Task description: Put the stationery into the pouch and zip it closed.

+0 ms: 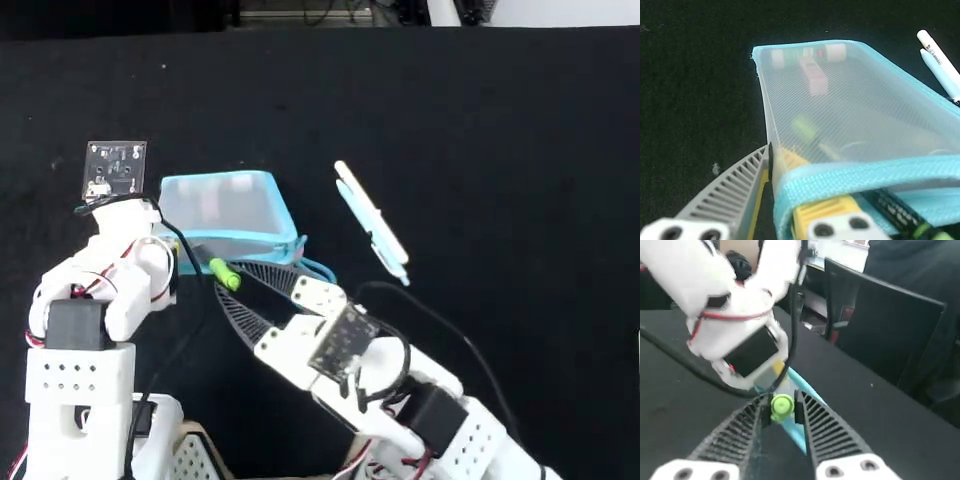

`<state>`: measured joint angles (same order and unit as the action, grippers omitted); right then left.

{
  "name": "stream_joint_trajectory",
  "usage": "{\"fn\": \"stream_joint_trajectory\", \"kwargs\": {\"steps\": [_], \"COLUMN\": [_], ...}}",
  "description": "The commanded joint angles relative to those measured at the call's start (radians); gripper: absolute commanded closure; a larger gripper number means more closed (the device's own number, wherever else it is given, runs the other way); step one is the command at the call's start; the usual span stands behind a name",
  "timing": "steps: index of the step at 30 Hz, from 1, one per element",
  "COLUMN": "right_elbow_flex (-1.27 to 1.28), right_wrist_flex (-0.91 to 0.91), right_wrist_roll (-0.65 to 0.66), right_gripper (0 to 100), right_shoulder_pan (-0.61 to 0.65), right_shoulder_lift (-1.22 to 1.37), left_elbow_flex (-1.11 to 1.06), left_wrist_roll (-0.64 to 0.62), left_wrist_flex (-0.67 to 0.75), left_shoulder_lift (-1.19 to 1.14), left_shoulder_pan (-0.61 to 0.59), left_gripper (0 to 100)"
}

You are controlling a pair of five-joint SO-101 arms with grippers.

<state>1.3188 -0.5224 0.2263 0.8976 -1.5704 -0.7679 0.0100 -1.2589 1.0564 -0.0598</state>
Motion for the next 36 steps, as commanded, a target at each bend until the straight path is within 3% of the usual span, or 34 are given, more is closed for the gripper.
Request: {"fn": "stream_joint_trajectory", "kwargs": {"steps": [1, 5, 17, 21, 27, 36], "right_elbow_flex": [-0.077, -0.074, -0.088, -0.091, -0.229, -0.285], "right_wrist_flex": [-0.034, -0.04, -0.04, -0.055, -0.269, -0.321], "right_wrist_roll": [0.003, 0.003, 0.003, 0.003, 0.009, 0.003], "right_gripper": [89.0, 79.1, 79.1, 81.2, 94.2, 82.8], "right_shoulder_pan": [0.038, 0.051, 0.023, -0.106, -0.304, -0.542], "right_shoulder_lift": [0.033, 0.033, 0.016, -0.067, -0.16, -0.14], "left_elbow_flex": [0.013, 0.001, -0.001, -0.002, -0.001, -0.002], "left_wrist_roll": [0.006, 0.006, 0.006, 0.006, 0.006, 0.006], "left_wrist_flex": [0.002, 0.023, 0.023, 0.023, 0.023, 0.023], "left_shoulder_lift": [0.005, 0.005, 0.006, 0.008, 0.009, 0.008], "left_shoulder_pan": [0.002, 0.002, 0.002, 0.002, 0.002, 0.002], "left_gripper": [97, 97, 97, 97, 97, 97]}}
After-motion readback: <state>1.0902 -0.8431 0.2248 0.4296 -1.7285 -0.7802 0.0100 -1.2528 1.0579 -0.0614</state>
